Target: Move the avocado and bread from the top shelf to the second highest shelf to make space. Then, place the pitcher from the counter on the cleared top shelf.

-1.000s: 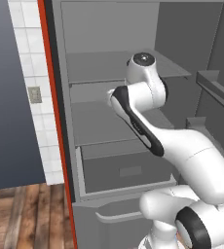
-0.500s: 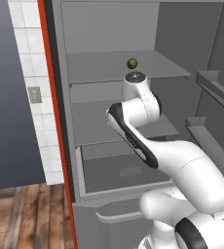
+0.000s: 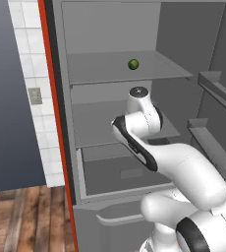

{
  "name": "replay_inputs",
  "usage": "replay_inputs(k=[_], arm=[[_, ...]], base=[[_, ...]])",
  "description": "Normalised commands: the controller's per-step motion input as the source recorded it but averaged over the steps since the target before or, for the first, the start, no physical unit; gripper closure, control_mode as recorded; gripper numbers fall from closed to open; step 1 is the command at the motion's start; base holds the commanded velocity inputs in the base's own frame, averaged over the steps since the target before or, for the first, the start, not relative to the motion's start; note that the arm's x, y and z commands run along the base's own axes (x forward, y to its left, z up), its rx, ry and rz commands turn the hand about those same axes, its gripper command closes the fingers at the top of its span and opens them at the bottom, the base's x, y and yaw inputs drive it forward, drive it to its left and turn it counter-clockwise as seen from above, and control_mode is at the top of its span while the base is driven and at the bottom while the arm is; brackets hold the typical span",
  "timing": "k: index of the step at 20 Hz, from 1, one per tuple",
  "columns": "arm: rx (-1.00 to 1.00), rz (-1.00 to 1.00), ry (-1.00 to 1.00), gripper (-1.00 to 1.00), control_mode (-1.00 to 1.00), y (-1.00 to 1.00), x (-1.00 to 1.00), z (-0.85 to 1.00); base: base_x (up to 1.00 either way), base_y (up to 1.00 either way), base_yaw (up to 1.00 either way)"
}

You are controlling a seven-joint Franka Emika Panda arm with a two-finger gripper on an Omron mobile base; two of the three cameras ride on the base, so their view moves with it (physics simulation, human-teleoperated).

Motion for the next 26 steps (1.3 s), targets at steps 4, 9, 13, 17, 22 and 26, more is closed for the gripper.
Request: replay_inputs(k=[4,9,13,17,22,26], arm=[[0.00,0.00,0.00,1.00,-1.00,-0.01,0.50,-0.30],[0.00,0.00,0.00,1.00,-1.00,0.00,0.68,-0.37],[0.00,0.00,0.00,1.00,-1.00,0.00,0.77,-0.41],[0.00,0.00,0.00,1.00,-1.00,0.00,0.75,-0.42],[0.00,0.00,-0.02,1.00,-1.00,0.00,0.77,-0.32],[0.00,0.00,-0.05,1.00,-1.00,0.00,0.82,-0.23]], base=[[0.00,0.00,0.00],[0.00,0.00,0.00],[0.00,0.00,0.00],[0.00,0.00,0.00],[0.00,0.00,0.00],[0.00,0.00,0.00]])
